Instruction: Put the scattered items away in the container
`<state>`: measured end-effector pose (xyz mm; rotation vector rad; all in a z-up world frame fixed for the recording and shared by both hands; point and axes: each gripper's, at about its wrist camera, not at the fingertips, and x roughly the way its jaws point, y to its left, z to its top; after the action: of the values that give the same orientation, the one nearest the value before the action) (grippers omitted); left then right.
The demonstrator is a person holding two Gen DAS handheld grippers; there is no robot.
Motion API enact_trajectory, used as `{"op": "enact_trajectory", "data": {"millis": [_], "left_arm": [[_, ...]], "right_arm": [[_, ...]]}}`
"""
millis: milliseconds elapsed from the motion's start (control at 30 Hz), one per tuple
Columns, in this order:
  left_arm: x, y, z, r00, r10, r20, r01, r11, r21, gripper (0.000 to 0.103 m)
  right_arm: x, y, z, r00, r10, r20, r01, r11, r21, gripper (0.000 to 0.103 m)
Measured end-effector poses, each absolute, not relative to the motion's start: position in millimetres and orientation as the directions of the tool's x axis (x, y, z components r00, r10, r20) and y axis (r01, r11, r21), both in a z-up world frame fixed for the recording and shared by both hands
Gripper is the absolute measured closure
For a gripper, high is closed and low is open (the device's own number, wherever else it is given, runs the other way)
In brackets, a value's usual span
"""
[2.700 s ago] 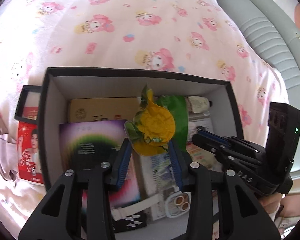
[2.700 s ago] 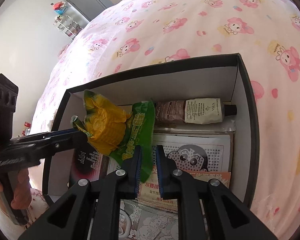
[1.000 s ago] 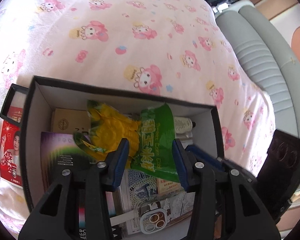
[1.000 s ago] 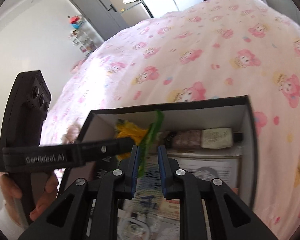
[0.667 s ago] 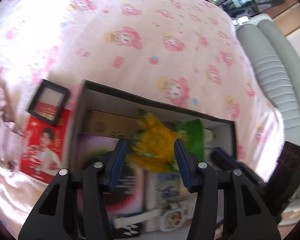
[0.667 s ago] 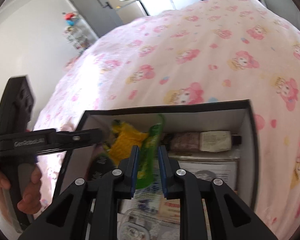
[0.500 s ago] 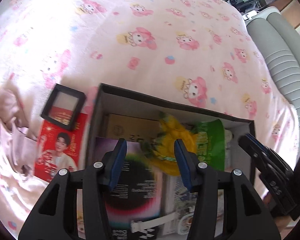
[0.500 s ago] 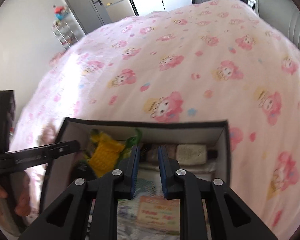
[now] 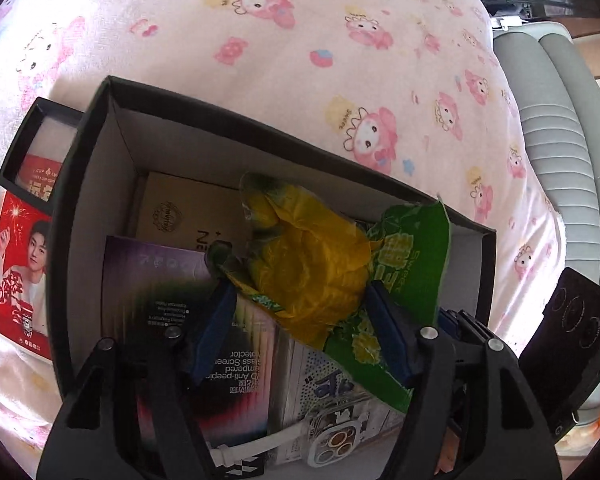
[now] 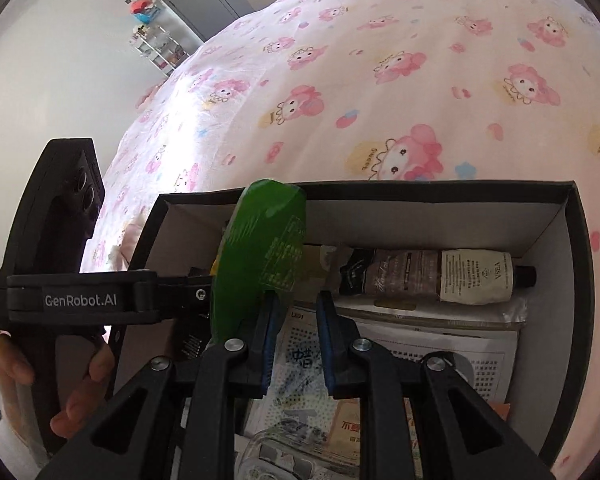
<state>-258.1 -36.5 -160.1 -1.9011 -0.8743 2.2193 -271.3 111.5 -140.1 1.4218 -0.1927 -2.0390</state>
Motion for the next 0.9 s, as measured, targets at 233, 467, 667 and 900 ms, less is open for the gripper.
{"op": "enact_trajectory", "data": {"millis": [233, 467, 667, 900], "left_arm": [[-239.3, -33.6, -136.2, -0.279, 0.333, -0.901, 0.271, -0.873, -0.406, 0.047], [-232.2, -35.9, -114.7, -0.367, 0.179, -0.913, 0.298, -0.907, -0.297, 0.048], [-232.4, -38.8, -117.5, -0.341, 0.084, -0.936, 0.286, -0.94, -0.188, 0.046], [-233.3, -45.0, -117.1, -0.361, 0.11, -0.926, 0.275, -0.936, -0.218, 0.046]], "right_arm": [[-264.6, 103.6, -141.4, -0.161, -0.652, -0.741, 0.444, -0.718, 0.536, 0.087], [-254.5, 94.5, -135.1, -0.119, -0.704, -0.7, 0.484, -0.657, 0.578, 0.087], [-256.9, 121.9, -113.3, -0.236, -0.646, -0.726, 0.422, -0.741, 0.523, 0.087], [-241.8, 113.8, -95.0, -0.133, -0.743, -0.656, 0.541, -0.609, 0.58, 0.087]]}}
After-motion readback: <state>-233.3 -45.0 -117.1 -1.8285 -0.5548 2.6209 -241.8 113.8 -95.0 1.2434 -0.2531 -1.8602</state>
